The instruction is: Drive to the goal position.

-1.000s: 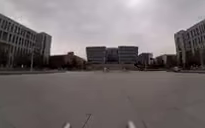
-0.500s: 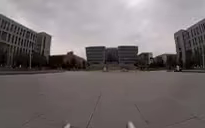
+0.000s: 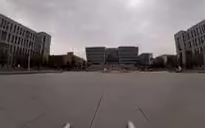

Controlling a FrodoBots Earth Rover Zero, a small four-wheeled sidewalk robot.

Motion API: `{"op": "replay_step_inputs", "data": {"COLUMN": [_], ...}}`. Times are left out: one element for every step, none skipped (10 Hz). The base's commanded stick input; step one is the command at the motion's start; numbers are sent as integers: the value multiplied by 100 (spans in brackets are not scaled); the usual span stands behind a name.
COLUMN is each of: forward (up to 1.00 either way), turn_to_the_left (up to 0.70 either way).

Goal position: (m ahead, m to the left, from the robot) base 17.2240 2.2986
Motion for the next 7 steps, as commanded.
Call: {"op": "replay_step_inputs", "data": {"forward": [70, 70, 70, 70, 70, 70, 70], "turn_to_the_left": [0, 0, 0, 0, 0, 0, 0]}}
